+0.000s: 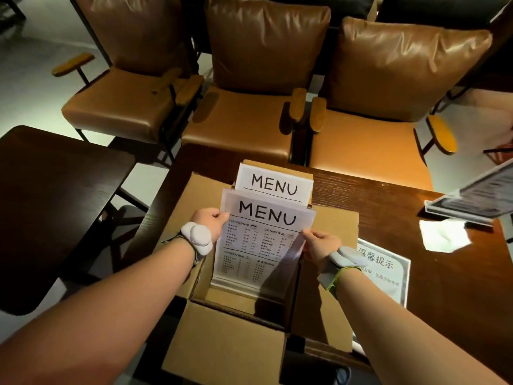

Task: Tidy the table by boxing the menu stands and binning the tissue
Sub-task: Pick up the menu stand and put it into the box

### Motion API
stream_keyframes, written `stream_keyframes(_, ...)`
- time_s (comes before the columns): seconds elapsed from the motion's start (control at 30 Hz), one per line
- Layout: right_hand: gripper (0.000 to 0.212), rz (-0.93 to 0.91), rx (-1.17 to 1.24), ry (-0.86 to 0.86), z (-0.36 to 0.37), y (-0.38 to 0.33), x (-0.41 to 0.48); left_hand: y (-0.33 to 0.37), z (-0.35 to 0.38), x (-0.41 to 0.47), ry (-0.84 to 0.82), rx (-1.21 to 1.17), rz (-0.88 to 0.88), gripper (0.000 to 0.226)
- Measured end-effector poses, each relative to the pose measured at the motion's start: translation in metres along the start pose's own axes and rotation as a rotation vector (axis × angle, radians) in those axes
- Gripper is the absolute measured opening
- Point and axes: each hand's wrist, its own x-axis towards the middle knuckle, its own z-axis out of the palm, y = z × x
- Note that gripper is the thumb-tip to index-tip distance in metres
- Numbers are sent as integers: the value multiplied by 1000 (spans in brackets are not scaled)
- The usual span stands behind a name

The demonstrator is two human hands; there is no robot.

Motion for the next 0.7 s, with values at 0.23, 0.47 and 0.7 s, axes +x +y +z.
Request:
stream_keyframes(0.23,43,-93,-101,11,7,-10,2,7,6,5,-84,-84,-97,38)
stream_keyframes(0.47,52,-103,-72,5,12,-14,-2,15,11,-2,-125,-237,-152,73)
stream_keyframes(0.7,33,-46,6,-32,6,-13,-11,13,17,-17,-90,-254,-145,62)
